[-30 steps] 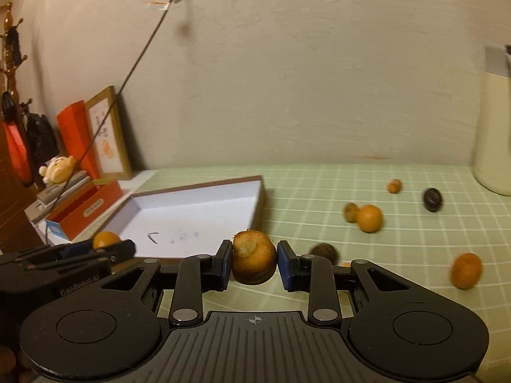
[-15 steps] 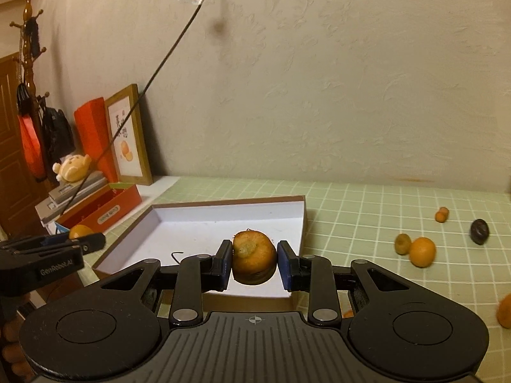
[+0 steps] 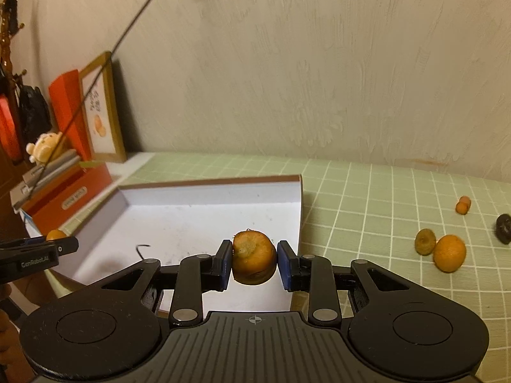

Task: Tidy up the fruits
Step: 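Carry both fruits over the white box and open both tools, then move both open tools back toward the remaining fruits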

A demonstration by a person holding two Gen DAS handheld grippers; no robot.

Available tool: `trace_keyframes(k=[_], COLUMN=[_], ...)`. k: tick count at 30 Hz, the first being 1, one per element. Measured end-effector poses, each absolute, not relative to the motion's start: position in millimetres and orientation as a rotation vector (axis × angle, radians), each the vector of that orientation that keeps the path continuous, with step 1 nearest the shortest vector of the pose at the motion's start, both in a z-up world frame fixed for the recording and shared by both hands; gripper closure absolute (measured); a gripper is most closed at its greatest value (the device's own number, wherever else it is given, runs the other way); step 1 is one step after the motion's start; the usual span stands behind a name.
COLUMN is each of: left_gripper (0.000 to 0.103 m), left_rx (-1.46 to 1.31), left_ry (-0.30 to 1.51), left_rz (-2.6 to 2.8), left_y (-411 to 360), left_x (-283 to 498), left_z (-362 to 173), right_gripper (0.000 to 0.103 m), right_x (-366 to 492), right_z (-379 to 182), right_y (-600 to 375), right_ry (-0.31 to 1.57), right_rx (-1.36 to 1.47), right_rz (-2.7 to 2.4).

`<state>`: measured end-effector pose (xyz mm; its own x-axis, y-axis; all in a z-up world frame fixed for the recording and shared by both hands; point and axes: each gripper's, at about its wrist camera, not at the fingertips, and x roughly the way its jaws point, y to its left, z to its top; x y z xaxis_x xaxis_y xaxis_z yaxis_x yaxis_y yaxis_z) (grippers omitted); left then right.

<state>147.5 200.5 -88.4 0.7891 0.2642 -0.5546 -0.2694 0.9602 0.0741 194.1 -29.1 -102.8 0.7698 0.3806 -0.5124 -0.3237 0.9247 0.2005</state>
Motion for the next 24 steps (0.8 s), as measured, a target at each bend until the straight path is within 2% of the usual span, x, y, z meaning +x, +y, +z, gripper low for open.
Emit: trace_keyframes(k=[9,10,11,12,13,14,15,17,24], left_gripper=[0.074,0.072,0.064,0.048,0.035,0.010,0.006,0.006,0.006], left_rx=[-0.010,-0.013,-0.012,-0.010,-0.011,-0.017,-0.014,0.013,0.066], left_ry=[0.658,0.660,0.655,0.643,0.622,0.585,0.537,0.480,0.479], left_rz=[0.320,0.326,0.332,0.335,0.343,0.355,0.362,0.349,0.309], left_y=[205.7,205.9,205.4,204.7,203.6,202.0,199.4,190.9,170.3], left_x=[159.8,159.8,159.0,158.3,154.9,149.6,144.0,133.6,123.6], left_z=[-102.3,-102.0,-100.1,-96.5,-90.2,-81.5,-72.5,-55.7,-48.2], right_gripper=[0.072,0.067,0.063,0.045,0.016,0.010,0.007,0.000,0.000], right_x=[206.0,205.8,204.5,202.3,200.3,196.0,191.3,183.6,172.1], right_z=[-122.1,-121.7,-120.6,-117.9,-113.9,-107.8,-100.8,-86.6,-71.6], right_y=[-23.8,-22.7,-22.9,-24.2,-24.4,-26.6,-29.2,-32.3,-31.9], right_ry=[0.628,0.624,0.616,0.599,0.581,0.545,0.505,0.438,0.418], right_rx=[0.069,0.065,0.068,0.082,0.087,0.097,0.112,0.123,0.120], right_rz=[0.365,0.363,0.365,0.373,0.364,0.357,0.354,0.344,0.391])
